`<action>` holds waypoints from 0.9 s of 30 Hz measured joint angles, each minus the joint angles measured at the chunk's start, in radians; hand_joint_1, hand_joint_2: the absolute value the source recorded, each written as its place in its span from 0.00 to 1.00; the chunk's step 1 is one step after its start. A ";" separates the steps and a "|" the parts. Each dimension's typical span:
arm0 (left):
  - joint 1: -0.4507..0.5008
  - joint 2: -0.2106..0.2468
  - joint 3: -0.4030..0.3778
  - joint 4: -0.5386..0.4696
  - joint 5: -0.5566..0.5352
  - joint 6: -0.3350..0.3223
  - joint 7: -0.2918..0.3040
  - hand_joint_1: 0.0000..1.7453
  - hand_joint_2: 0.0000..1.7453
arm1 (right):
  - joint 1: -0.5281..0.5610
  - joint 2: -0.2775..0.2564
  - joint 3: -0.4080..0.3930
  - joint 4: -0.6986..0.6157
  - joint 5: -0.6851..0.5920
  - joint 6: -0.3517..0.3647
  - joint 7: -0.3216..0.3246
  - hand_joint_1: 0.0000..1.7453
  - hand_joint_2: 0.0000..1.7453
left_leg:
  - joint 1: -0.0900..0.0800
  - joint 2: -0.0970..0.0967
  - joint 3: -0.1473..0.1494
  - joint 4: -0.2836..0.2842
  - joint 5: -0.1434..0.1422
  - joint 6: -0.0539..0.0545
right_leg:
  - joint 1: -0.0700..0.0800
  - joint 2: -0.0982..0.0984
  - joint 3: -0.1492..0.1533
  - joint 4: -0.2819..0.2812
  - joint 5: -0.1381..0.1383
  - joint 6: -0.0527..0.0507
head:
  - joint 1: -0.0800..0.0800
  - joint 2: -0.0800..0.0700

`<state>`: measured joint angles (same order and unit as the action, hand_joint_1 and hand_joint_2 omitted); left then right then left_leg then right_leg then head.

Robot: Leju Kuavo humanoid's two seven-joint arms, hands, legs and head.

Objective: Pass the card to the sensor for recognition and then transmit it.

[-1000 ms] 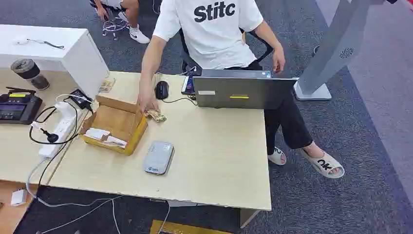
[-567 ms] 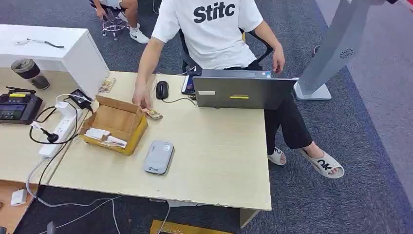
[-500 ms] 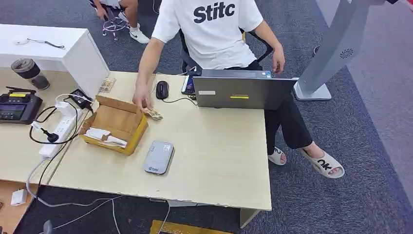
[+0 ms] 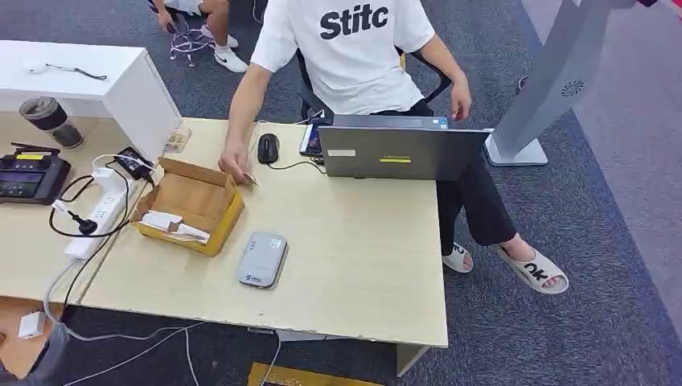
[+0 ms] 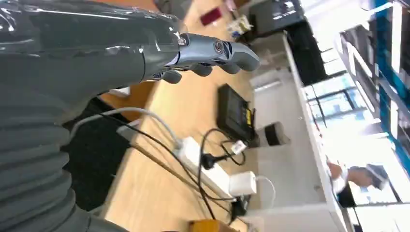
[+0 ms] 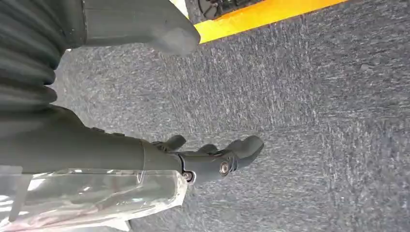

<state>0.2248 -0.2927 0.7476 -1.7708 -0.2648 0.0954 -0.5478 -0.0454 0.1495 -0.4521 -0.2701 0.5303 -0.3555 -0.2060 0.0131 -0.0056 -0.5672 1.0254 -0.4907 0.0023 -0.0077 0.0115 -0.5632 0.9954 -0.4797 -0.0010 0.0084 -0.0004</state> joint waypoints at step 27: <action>-0.321 0.510 -0.248 0.418 -0.531 0.370 0.384 0.00 1.00 | -0.058 0.000 0.029 0.000 0.206 0.024 0.119 0.00 1.00 | 0.003 0.000 0.000 0.000 0.005 -0.004 | 0.002 0.000 -0.001 0.001 0.003 -0.004 | 0.000 0.000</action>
<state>-0.0961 0.2175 0.4994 -1.3528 -0.7960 0.4657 -0.1640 -0.1037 0.1495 -0.4227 -0.2705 0.7363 -0.3311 -0.0870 0.0160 -0.0058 -0.5675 1.0255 -0.4857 -0.0017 -0.0060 0.0120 -0.5645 0.9964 -0.4767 -0.0052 0.0084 -0.0004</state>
